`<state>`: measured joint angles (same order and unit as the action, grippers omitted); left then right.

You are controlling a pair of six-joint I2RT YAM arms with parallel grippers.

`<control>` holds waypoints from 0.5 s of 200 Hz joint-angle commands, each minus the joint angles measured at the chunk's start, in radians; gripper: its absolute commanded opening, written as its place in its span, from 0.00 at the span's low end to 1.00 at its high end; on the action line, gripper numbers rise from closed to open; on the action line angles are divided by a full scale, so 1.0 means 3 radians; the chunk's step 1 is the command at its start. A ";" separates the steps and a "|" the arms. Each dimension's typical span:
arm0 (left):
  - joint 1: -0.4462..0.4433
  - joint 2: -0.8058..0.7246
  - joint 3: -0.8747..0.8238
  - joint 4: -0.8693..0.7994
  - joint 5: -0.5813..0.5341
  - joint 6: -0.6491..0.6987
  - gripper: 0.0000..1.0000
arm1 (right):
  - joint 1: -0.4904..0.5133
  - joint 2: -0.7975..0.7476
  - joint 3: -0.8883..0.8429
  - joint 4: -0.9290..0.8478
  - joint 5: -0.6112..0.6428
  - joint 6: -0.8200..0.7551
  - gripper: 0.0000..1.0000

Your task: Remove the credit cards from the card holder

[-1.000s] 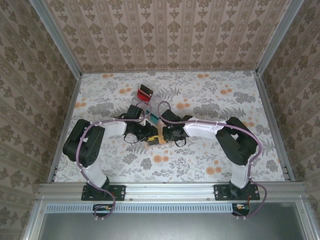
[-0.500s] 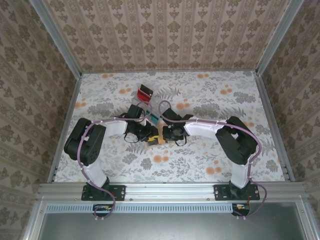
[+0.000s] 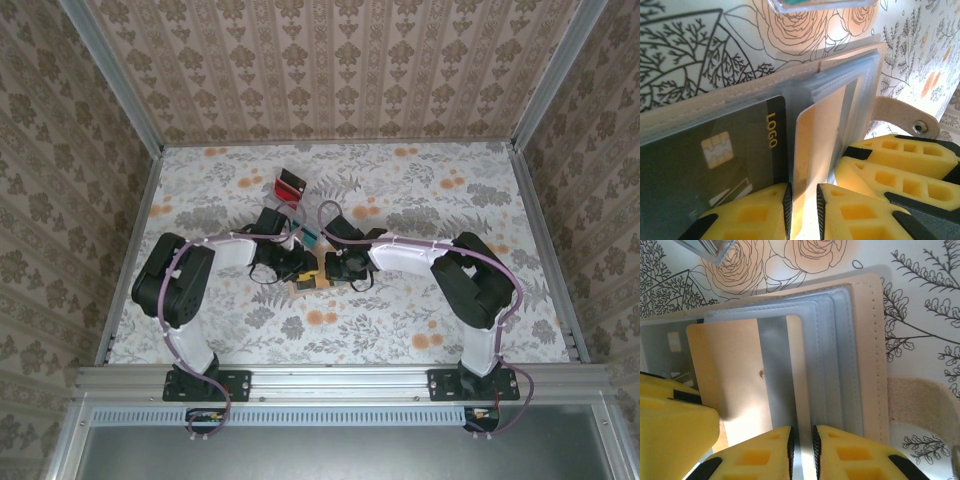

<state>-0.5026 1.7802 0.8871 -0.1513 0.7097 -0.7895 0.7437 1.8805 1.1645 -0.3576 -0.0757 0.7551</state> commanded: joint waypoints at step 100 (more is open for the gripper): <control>0.0048 -0.0077 0.0052 -0.0149 0.0096 0.0239 0.15 | -0.0018 0.0108 0.0053 -0.0138 0.0087 -0.0013 0.21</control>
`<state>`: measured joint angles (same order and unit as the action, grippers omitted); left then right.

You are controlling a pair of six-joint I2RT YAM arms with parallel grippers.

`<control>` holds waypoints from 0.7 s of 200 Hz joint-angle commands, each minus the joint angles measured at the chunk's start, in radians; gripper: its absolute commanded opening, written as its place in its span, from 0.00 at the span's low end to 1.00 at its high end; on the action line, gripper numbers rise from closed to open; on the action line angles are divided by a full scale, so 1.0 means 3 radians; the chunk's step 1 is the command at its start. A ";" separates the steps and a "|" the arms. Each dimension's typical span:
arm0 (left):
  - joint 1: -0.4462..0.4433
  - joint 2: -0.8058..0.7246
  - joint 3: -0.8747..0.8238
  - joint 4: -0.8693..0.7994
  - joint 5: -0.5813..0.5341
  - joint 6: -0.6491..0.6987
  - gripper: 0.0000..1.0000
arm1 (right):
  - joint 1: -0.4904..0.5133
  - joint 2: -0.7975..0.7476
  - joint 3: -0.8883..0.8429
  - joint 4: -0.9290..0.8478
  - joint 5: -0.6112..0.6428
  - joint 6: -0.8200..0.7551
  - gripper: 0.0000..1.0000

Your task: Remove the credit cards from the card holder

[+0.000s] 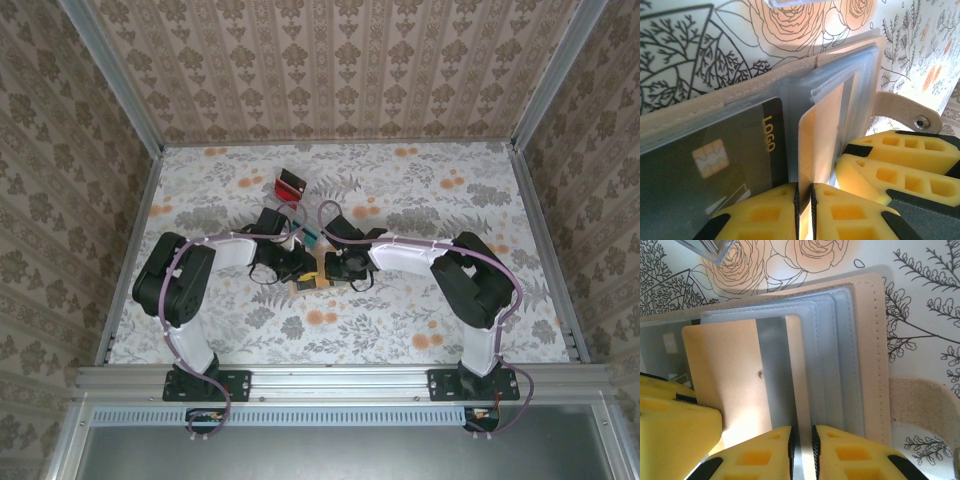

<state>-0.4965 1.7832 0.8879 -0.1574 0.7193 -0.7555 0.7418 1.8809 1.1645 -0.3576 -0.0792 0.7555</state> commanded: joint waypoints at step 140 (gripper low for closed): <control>0.0104 -0.0232 -0.0077 -0.0102 0.0123 0.0212 0.09 | -0.0012 0.0151 0.0122 -0.0334 0.0264 0.0043 0.13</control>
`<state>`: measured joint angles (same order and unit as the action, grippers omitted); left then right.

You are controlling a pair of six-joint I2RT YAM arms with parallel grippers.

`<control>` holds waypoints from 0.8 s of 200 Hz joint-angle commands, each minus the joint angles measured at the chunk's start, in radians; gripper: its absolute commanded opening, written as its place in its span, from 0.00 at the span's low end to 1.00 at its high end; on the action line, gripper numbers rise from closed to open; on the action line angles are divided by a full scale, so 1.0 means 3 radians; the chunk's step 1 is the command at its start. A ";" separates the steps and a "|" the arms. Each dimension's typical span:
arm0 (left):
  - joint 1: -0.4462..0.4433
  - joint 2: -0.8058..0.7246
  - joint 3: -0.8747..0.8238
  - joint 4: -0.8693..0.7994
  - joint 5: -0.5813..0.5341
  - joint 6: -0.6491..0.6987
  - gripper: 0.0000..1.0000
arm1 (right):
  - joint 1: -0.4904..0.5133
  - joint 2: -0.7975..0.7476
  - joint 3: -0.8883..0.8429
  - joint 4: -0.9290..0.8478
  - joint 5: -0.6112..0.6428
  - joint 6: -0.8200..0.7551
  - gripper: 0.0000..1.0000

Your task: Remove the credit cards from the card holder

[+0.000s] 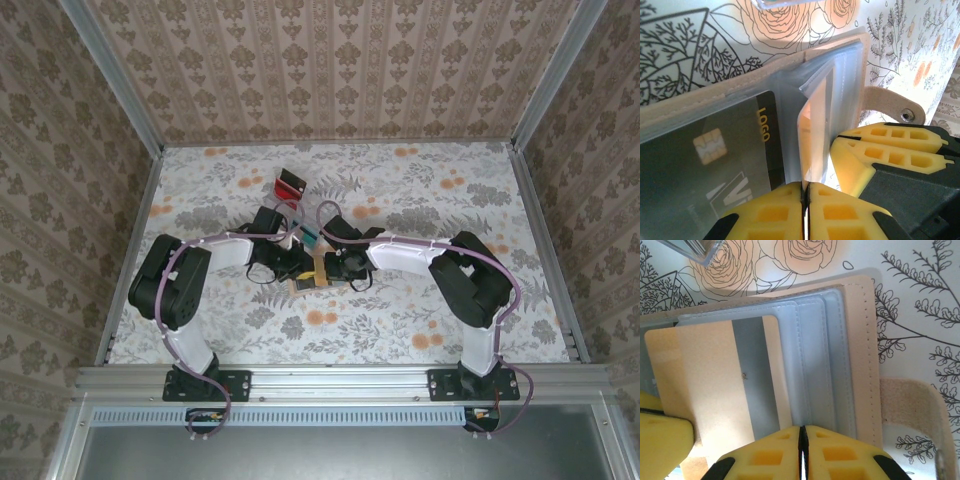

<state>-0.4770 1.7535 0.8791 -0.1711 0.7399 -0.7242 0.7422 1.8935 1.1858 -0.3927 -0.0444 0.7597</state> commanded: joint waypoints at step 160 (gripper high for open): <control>0.0410 -0.1111 0.0240 -0.0806 -0.0151 0.0532 0.06 | -0.0065 -0.1210 -0.0608 0.0775 -0.0119 0.0168 0.58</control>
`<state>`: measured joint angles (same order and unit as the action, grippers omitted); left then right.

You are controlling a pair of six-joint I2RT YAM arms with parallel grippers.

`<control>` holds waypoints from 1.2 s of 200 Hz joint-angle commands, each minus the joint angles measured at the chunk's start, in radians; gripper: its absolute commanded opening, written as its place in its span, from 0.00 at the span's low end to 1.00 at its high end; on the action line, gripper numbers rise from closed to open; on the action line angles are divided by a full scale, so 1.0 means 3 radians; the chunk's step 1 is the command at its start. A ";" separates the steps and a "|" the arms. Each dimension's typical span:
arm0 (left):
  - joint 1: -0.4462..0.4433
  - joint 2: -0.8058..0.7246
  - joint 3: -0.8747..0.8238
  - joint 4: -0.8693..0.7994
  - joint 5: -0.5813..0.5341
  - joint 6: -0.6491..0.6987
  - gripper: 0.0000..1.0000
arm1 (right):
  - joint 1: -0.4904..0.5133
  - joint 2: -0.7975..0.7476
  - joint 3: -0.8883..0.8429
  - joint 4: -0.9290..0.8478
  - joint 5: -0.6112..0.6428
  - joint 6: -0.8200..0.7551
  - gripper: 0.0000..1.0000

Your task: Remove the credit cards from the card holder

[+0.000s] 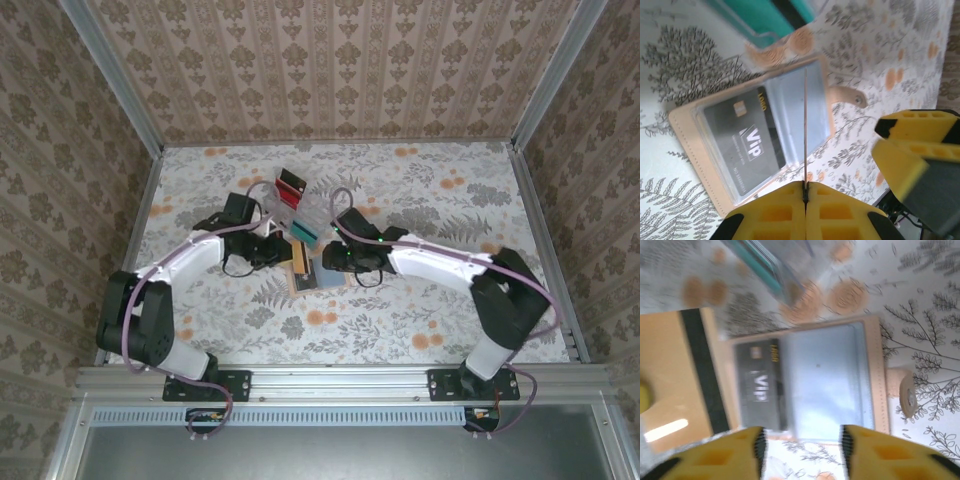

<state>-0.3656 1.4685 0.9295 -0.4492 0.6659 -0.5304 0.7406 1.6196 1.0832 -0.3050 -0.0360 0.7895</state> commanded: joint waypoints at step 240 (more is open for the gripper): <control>0.0411 -0.0349 -0.0254 0.2270 0.1241 -0.1975 0.05 | -0.0619 0.0068 -0.0518 0.3426 -0.1777 0.1672 0.20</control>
<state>-0.2512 1.3911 0.8700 0.2070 1.0069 -1.1076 0.5579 1.6302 0.9337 0.6487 -0.5392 1.2728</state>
